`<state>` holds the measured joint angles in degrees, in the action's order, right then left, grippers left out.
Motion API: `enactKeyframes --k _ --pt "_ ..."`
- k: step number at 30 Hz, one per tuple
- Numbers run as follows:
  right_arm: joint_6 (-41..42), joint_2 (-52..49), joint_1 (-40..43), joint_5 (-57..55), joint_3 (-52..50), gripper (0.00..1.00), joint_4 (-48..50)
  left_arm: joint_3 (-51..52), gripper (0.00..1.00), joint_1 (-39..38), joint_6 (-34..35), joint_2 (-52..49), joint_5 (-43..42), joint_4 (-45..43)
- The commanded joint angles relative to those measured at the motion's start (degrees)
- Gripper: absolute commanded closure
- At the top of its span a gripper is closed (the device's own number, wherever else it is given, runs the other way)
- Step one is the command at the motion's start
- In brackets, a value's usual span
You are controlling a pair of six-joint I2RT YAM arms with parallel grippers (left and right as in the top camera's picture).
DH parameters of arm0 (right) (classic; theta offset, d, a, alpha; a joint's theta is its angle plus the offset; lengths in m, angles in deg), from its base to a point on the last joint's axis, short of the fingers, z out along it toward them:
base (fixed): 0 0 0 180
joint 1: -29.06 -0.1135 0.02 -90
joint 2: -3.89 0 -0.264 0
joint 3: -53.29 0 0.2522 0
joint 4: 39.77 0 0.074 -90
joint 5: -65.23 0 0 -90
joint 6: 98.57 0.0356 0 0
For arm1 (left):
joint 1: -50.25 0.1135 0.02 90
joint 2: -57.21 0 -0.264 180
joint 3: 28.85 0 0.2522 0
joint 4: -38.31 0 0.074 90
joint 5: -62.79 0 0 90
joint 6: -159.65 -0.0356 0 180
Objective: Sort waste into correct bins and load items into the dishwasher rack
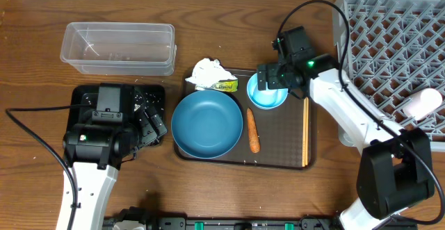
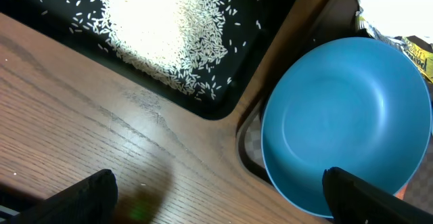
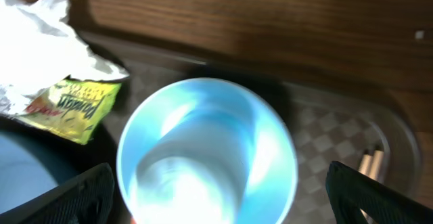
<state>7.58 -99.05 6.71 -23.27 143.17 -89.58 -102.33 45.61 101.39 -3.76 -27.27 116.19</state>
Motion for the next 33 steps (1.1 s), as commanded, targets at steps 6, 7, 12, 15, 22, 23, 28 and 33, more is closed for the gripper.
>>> enactKeyframes --k 6,7,12,15,22,23,28,33 --pt "1.6 -2.5 -2.5 -1.7 1.0 0.01 -0.1 -0.9 0.01 0.2 0.5 0.0 0.0 0.2" --pt "2.2 -3.1 -2.5 -1.7 1.0 0.01 -0.1 -0.9 0.00 0.2 0.5 0.0 0.0 0.2" --pt "2.6 -4.3 -2.5 -1.7 1.0 0.05 0.1 -0.9 0.00 0.2 0.5 0.0 0.0 0.2" --pt "3.6 -4.2 -2.6 -1.3 1.0 0.11 -0.1 -0.9 0.00 0.2 0.5 0.0 0.0 0.2" --pt "3.7 -4.2 -2.6 -1.0 1.0 0.28 -0.4 -0.9 0.01 0.2 0.5 0.0 0.0 0.2" --pt "3.8 -3.9 -2.6 -1.0 1.1 0.28 -0.6 -0.9 0.01 0.2 0.5 0.0 0.0 0.2" --pt "3.8 -0.3 -2.4 -1.3 1.7 0.39 -1.7 -0.9 0.01 0.2 0.5 0.0 0.0 0.2" --pt "3.7 6.6 0.6 -1.3 3.8 0.36 -3.4 -0.9 0.01 0.2 0.5 0.0 0.0 0.2"
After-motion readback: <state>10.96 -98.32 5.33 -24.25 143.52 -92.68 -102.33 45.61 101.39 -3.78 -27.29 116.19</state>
